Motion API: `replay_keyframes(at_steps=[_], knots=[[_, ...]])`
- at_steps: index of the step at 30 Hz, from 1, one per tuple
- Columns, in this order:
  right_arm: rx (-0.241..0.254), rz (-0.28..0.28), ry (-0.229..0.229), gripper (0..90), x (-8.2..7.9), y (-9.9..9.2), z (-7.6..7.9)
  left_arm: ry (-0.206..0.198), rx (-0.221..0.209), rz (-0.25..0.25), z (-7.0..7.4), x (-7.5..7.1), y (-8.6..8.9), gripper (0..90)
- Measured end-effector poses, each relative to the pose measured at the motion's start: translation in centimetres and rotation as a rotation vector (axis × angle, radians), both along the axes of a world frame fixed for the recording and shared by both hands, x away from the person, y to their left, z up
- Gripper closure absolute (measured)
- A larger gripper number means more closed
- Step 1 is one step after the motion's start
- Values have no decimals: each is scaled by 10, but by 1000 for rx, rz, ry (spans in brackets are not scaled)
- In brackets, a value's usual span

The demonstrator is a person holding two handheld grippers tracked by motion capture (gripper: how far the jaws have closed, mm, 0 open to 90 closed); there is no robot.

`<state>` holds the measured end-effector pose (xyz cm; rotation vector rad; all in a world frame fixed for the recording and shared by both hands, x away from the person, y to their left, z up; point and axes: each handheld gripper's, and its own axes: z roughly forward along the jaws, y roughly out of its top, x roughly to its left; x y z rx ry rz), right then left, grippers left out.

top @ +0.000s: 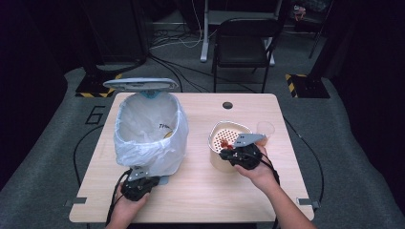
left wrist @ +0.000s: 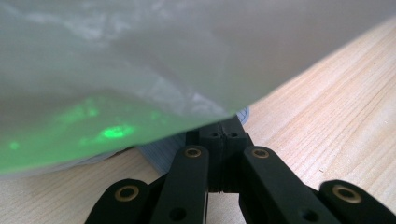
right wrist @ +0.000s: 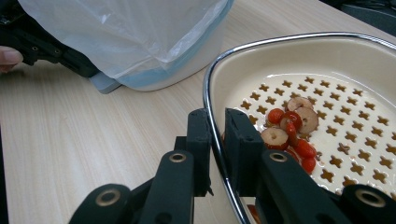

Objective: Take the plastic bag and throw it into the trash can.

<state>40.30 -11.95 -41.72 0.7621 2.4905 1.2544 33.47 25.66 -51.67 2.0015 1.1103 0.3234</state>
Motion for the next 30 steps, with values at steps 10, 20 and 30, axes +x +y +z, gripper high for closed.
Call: replay_keyframes(at_steps=[10,20,30], knots=[[-20,-6,0,833,-17,6,2,0,-1,2,0,0,0,900],[-8,-7,16,833,-35,9,2,-1,-2,6,0,0,-1,900],[25,-10,55,823,-53,10,1,-1,0,4,0,-1,-1,900]])
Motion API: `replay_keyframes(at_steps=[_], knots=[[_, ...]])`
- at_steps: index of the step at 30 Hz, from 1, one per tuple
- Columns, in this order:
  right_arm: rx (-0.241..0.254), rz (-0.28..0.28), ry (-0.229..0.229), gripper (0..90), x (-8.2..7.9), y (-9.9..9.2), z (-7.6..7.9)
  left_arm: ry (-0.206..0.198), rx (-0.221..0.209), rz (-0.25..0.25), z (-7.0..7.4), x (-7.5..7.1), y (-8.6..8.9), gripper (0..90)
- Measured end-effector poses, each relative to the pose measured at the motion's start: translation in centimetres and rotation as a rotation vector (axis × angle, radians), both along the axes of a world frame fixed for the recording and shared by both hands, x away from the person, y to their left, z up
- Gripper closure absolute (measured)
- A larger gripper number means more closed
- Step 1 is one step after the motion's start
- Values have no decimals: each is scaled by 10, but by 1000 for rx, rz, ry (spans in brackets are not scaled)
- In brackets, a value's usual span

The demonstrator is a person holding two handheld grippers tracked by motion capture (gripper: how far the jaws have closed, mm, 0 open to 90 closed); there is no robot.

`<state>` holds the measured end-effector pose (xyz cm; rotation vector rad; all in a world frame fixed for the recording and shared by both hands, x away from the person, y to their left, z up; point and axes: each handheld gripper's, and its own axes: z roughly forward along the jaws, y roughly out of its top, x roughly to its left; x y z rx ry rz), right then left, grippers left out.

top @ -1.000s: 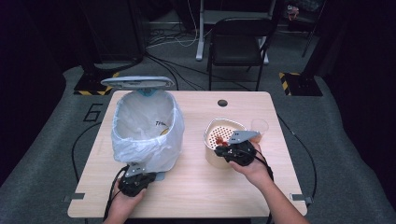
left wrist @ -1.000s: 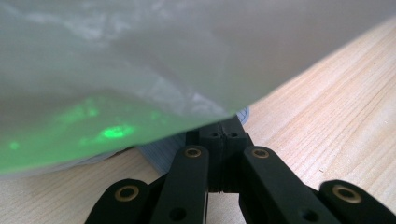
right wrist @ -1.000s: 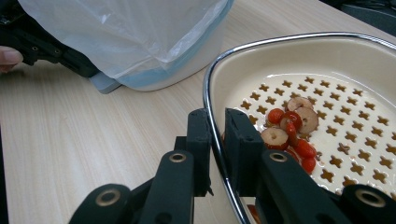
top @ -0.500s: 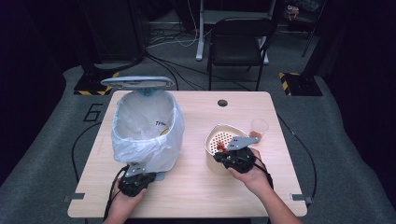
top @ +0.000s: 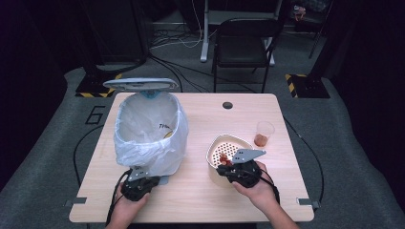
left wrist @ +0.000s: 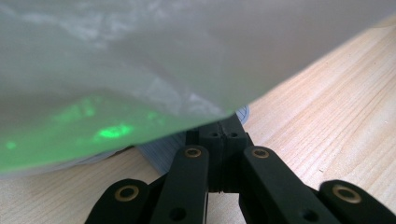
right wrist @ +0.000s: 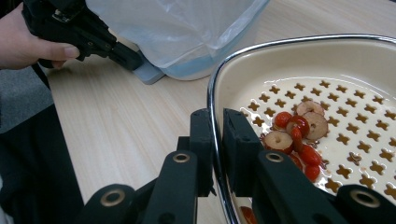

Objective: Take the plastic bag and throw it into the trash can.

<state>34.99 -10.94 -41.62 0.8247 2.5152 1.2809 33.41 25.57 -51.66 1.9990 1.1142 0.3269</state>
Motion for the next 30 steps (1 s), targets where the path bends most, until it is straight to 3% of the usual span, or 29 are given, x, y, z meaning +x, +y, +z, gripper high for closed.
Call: replay_keyframes(at_steps=[9,12,14,18,25,30], knots=[[1,21,4,825,-10,6,0,0,-1,0,0,0,0,900],[3,20,8,800,-11,7,1,0,-1,1,0,0,0,900],[36,27,24,753,-11,7,5,0,-1,1,0,0,0,900],[45,27,10,699,-9,5,15,0,-2,1,0,0,0,900],[74,-26,-11,653,3,-13,27,5,-3,-2,0,0,1,900],[85,-99,-37,584,12,-33,33,3,-5,2,0,0,0,900]])
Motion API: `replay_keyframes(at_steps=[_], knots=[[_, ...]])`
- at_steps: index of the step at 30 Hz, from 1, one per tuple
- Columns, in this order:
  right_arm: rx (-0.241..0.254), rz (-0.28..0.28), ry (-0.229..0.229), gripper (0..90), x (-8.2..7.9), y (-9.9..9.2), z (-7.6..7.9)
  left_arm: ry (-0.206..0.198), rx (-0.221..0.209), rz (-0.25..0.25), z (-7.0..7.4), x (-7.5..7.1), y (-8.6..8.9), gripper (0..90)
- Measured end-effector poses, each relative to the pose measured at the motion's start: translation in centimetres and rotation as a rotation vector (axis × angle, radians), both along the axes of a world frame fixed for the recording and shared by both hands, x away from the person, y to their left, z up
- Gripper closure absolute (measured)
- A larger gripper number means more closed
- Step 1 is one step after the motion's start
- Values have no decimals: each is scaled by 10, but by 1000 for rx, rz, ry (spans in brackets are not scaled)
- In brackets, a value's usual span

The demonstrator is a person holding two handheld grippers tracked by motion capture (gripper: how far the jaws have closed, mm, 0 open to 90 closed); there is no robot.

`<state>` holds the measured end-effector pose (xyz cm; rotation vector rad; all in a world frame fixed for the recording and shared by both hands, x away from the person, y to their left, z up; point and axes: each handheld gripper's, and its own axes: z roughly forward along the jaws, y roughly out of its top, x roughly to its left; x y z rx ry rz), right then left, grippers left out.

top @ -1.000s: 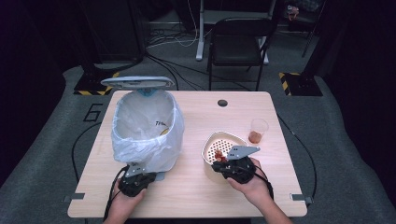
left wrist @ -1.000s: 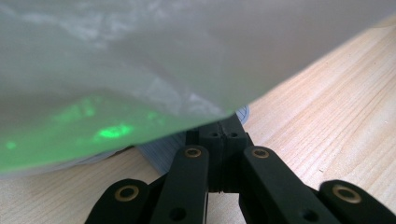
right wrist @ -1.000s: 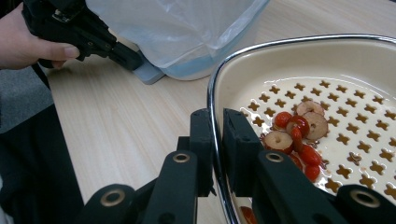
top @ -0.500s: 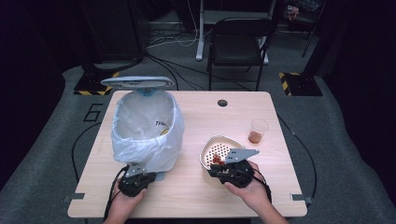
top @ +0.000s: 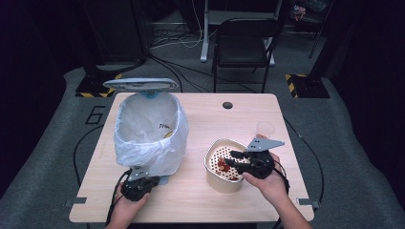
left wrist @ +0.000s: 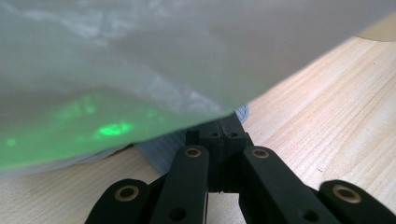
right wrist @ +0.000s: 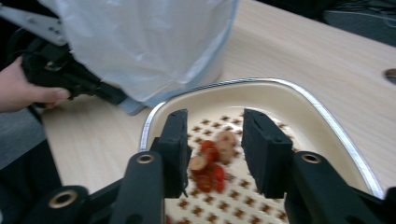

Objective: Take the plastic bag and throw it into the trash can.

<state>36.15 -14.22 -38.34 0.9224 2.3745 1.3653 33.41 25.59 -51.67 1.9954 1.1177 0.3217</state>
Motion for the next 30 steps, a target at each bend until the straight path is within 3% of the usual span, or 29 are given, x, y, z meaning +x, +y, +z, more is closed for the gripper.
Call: replay_keyframes(at_steps=[6,13,19,22,30], knots=[[-15,-78,-33,496,10,-22,6,1,4,-2,0,0,0,900],[-15,-162,-41,447,22,-46,5,1,4,-2,0,0,0,900],[-22,-256,-46,386,32,-75,-3,0,7,-14,0,1,1,900],[-29,-297,-53,358,36,-86,-7,2,0,3,0,0,0,900],[-64,-369,-37,298,47,-106,-24,0,0,1,0,0,0,900]])
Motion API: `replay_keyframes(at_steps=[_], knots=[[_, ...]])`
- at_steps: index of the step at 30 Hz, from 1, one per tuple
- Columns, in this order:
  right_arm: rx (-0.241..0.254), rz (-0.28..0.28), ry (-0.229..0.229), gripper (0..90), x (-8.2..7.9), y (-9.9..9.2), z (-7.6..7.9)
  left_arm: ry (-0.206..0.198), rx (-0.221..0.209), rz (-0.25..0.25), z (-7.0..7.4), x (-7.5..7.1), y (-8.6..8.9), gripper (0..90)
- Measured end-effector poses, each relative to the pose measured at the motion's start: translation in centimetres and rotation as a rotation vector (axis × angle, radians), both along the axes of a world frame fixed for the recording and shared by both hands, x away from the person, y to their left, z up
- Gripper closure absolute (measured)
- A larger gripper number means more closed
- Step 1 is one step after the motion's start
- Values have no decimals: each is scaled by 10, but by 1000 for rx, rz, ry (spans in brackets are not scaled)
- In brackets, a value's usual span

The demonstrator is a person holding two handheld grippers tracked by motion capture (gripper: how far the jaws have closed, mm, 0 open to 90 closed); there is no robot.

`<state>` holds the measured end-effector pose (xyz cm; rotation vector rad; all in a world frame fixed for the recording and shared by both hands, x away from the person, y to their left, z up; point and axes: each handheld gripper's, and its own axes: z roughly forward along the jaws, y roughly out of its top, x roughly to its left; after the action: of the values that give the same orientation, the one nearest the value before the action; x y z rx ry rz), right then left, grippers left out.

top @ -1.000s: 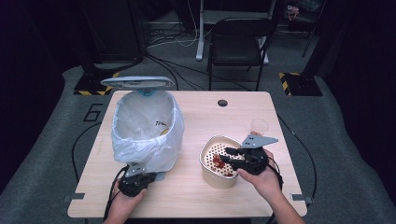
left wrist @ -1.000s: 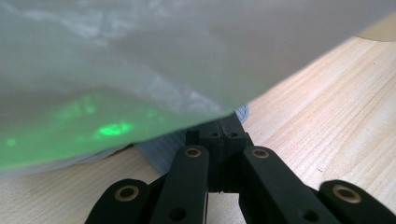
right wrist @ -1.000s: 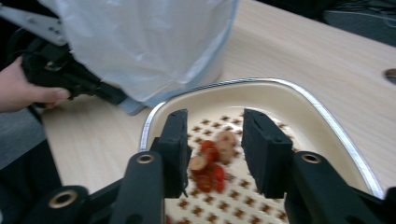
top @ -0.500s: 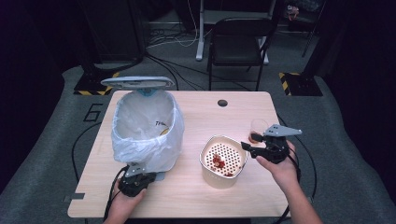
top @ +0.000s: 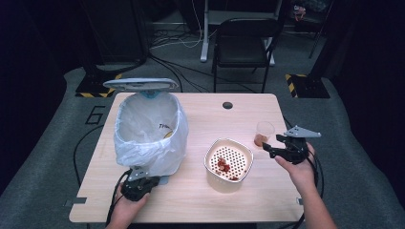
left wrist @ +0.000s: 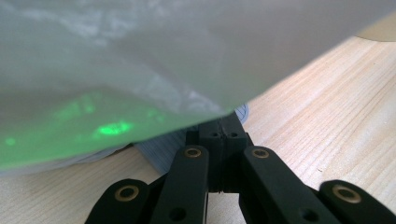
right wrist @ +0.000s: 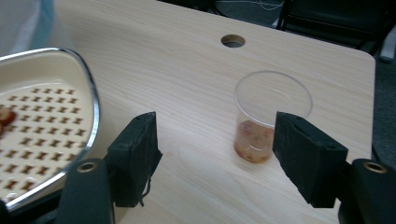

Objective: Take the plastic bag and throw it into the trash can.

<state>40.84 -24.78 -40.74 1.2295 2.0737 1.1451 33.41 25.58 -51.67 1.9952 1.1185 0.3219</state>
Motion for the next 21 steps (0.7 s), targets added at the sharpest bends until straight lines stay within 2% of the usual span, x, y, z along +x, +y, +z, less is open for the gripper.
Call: replay_keyframes(at_steps=[2,7,13,15,17,18,21], knots=[[1,-6,2,293,1,-1,-2,0,0,0,0,0,0,900],[-12,-41,16,264,11,-8,-19,0,0,0,0,0,0,900],[-20,-66,21,264,22,-8,-25,1,0,0,0,0,0,900],[-30,-81,19,260,31,-8,-28,2,4,-3,0,0,1,900],[-31,-88,16,247,33,-7,-29,2,4,-3,0,0,1,900],[-24,-105,14,213,39,-7,-31,2,3,-3,0,0,1,900],[-34,-116,23,182,48,-5,-34,2,1,-3,0,0,1,900]])
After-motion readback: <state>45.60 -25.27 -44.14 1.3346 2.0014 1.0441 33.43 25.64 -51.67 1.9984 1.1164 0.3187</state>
